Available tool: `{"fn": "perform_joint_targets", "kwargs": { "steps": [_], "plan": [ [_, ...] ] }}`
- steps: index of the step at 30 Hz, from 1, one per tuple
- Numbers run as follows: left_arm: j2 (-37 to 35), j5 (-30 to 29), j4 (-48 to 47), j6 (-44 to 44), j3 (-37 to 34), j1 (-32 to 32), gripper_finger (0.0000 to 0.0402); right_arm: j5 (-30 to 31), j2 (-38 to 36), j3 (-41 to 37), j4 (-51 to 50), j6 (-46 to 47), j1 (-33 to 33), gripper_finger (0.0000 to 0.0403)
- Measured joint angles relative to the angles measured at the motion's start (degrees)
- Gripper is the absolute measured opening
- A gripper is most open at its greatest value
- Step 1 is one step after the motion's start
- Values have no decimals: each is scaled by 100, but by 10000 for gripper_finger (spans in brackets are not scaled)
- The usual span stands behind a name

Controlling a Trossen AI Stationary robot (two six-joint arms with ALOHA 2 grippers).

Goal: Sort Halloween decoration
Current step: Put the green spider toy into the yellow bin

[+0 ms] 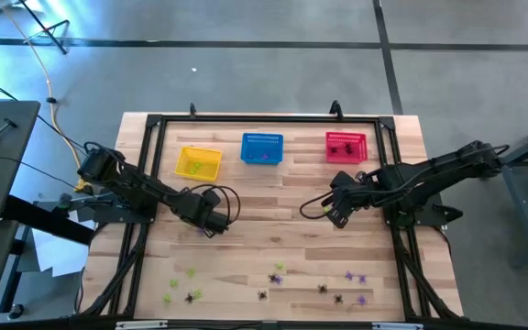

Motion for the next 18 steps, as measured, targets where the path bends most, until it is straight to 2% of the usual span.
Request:
{"fn": "perform_joint_targets", "kwargs": {
  "steps": [5, 11, 18],
  "plan": [
    [11, 65, 87, -2, -8, -1, 127, 2, 0, -1, 0, 0, 0, 130],
    [35, 205, 169, -24, 30, 0, 17, 2, 0, 0, 0, 0, 0, 130],
    [101, 157, -333, 148, 462, 16, 5, 0, 0, 0, 0, 0, 0, 130]
  ]
}}
